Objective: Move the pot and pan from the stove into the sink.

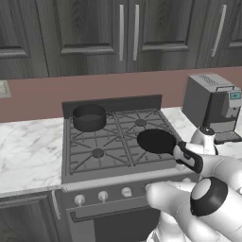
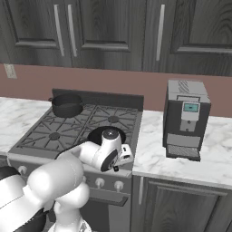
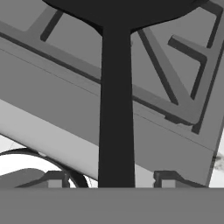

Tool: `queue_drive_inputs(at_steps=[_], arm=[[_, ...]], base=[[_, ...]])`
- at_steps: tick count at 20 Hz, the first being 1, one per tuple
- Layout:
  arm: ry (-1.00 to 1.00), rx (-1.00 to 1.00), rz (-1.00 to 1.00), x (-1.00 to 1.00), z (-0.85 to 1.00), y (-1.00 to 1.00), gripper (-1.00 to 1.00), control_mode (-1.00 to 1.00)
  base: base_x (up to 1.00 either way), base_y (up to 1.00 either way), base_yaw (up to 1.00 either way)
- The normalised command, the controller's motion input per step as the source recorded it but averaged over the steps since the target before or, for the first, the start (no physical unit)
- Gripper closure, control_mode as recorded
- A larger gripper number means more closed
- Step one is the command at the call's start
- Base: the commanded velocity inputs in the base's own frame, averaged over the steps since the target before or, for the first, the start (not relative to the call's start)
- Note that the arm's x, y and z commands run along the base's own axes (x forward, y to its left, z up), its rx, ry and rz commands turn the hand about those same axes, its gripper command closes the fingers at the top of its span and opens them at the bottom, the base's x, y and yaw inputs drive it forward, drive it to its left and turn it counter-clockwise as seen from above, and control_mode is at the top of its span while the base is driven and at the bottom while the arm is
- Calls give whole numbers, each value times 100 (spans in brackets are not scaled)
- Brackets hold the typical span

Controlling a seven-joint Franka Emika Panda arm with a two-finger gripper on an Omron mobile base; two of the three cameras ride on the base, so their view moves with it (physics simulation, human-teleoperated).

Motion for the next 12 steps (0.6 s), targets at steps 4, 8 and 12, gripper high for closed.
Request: queue_drive_inputs(at_steps=[4,8,12], arm=[[0,0,0,0,0,0,100,-100],[0,0,-1,0,6,0,100,-100],[0,4,-7,0,49,0,100,-100]], base=[[0,0,0],[0,0,0],[0,0,0]])
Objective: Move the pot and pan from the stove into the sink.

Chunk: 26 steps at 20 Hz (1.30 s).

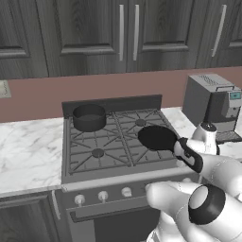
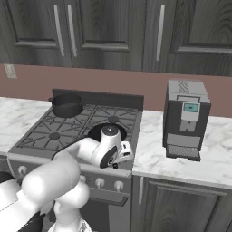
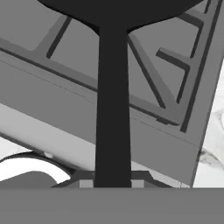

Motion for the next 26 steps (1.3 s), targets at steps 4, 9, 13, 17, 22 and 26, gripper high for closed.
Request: queue_drive_inputs(at_steps=[4,9,13,17,22,26], arm=[[-1,6,-7,0,77,0,100,-100],[0,4,-4,-3,76,0,100,-100],[0,0,-5,-4,51,0,100,-100],[0,0,-3,-7,47,0,100,-100],[-2,0,0,-23,45,5,100,-100],[-3,0,0,-27,39,9,100,-100]], base=[[0,0,0],[0,0,0],[0,0,0],[0,0,0],[0,0,0],[0,0,0]])
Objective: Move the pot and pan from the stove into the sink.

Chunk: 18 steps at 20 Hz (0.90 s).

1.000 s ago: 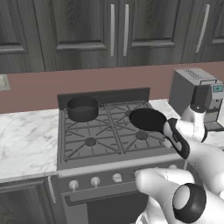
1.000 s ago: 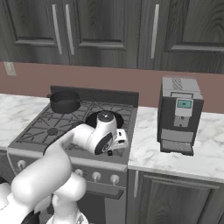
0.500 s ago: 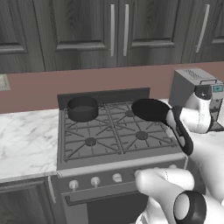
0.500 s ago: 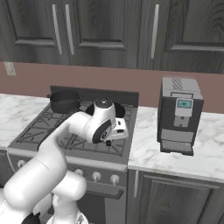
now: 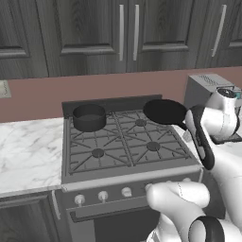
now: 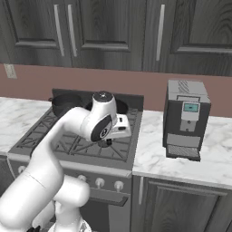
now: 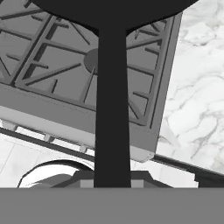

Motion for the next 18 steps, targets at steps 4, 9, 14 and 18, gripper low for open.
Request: queue_drive_inputs(at_steps=[4,9,14,18], arm=[[-5,0,0,-24,38,6,100,-100],[-10,0,2,-32,36,12,100,-100],[-14,-1,9,-51,26,18,100,-100],[-14,-1,14,-67,10,18,100,-100]], base=[[0,0,0],[0,0,0],[0,0,0],[0,0,0]])
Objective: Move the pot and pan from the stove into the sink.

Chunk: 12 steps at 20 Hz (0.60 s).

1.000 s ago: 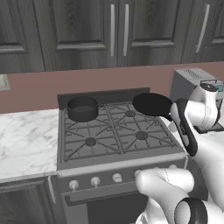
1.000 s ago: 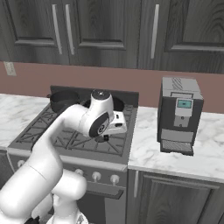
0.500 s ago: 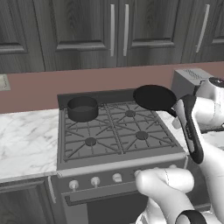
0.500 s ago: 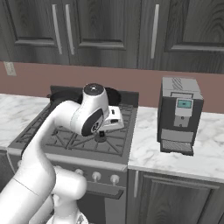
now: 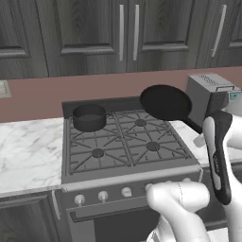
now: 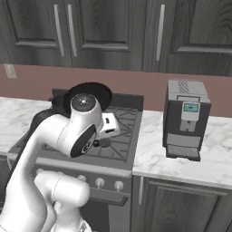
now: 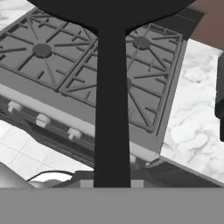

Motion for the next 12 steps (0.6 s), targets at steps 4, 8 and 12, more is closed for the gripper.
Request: queue_drive_inputs(at_steps=[4,8,12], arm=[[-12,-1,16,-66,6,17,100,-100],[-12,-2,16,-65,3,17,100,-100],[-14,-4,18,-59,1,18,100,-100]], base=[[0,0,0],[0,0,0],[0,0,0]])
